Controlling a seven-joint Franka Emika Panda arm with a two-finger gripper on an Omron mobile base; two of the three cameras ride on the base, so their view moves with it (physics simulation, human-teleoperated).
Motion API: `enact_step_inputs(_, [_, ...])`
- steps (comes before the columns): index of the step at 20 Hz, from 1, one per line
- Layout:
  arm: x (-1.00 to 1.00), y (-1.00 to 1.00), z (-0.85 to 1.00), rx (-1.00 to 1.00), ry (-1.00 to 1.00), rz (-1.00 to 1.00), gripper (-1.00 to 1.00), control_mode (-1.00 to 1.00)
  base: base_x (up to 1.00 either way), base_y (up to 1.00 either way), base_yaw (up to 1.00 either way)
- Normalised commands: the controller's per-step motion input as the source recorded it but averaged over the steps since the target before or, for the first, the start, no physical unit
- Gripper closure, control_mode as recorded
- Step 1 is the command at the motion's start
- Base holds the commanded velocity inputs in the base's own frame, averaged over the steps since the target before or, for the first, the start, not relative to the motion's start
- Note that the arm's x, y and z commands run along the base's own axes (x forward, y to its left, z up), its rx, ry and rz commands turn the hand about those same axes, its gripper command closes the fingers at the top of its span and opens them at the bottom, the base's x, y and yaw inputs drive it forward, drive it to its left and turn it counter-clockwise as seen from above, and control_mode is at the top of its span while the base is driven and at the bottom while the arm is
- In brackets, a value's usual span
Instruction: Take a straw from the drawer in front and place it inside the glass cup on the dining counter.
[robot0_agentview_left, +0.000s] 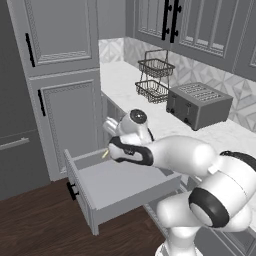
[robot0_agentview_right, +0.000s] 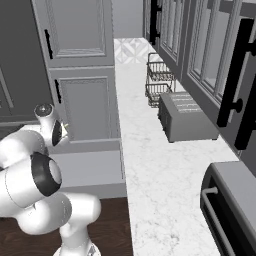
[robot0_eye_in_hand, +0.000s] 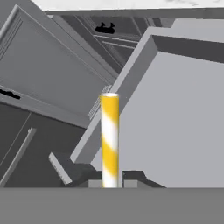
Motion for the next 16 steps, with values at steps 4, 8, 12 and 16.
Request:
enact_step_inputs(4, [-0.05, -0.19, 0.67, -0.12, -0.15, 0.40, 1.00, -1.00, 0.00, 0.00, 0.00])
enact_step_inputs(8, [-0.22, -0.14, 0.47, -0.18, -0.18, 0.42, 1.00, -1.00, 0.00, 0.00, 0.00])
enact_step_inputs(12, [-0.30, -0.08, 0.53, -0.18, -0.18, 0.37, 1.00, -1.00, 0.00, 0.00, 0.00])
enact_step_inputs(16, [-0.30, -0.01, 0.59, -0.22, -0.19, 0.30, 1.00, -1.00, 0.00, 0.00, 0.00])
